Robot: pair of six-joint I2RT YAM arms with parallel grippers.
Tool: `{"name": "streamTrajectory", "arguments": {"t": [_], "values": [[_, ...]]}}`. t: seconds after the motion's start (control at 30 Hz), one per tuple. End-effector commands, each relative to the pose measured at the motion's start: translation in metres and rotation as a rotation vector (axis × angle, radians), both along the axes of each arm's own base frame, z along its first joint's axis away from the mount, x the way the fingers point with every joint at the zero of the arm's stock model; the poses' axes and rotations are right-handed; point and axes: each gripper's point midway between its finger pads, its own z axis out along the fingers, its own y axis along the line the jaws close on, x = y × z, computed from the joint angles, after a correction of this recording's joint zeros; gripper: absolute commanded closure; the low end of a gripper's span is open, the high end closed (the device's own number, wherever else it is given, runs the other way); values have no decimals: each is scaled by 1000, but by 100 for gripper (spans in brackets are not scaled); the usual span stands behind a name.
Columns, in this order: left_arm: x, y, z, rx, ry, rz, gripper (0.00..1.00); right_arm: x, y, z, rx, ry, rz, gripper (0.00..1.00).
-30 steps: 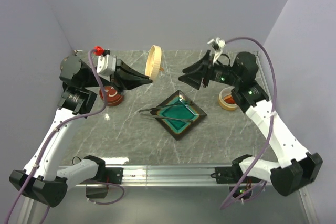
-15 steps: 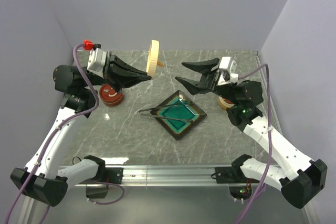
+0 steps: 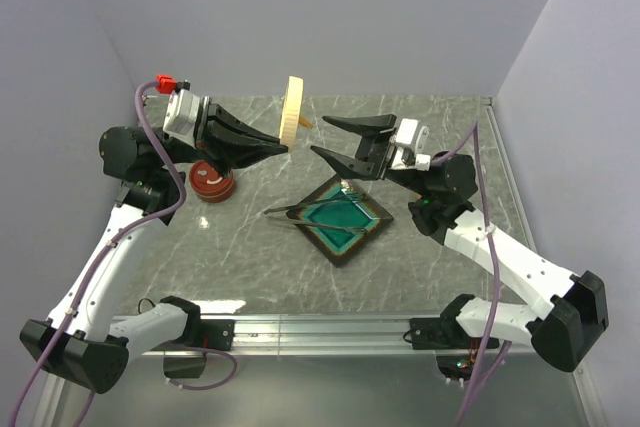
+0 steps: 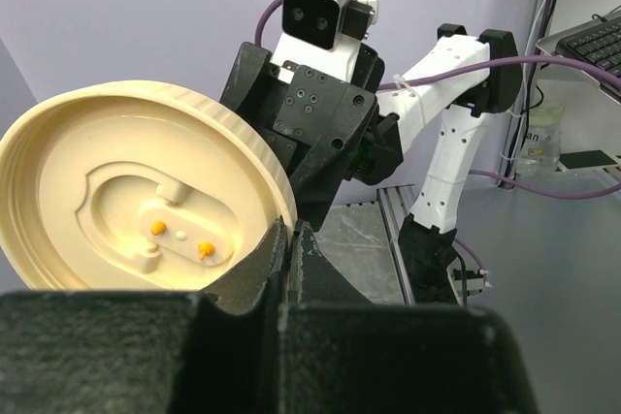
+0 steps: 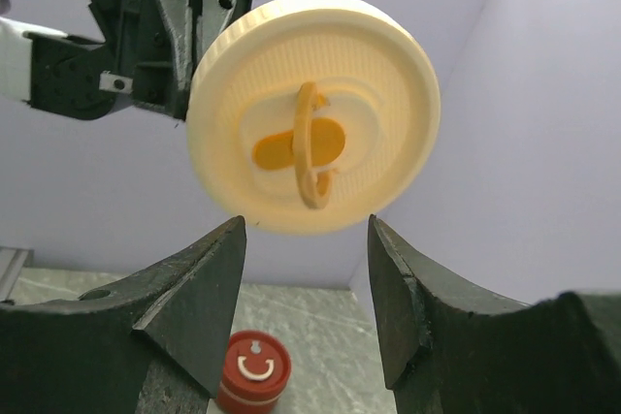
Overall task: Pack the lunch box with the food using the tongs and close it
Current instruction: Pass the lid of the lunch box from the left arm to the right
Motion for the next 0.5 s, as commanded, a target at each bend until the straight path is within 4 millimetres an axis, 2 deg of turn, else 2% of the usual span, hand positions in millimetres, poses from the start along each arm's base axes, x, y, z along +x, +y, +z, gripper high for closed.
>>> {"name": "streamTrajectory", "arguments": {"t": [0.0, 0.33, 0.47], "values": [[-12, 3, 22, -47, -57, 0, 100, -9, -7, 47, 106, -133, -32, 40], [-17, 2, 23, -55, -63, -12, 100, -14, 6, 50, 120, -181, -7, 48], [-20, 1, 24, -52, -65, -23, 100, -11, 10, 52, 122, -176, -6, 53]]}}
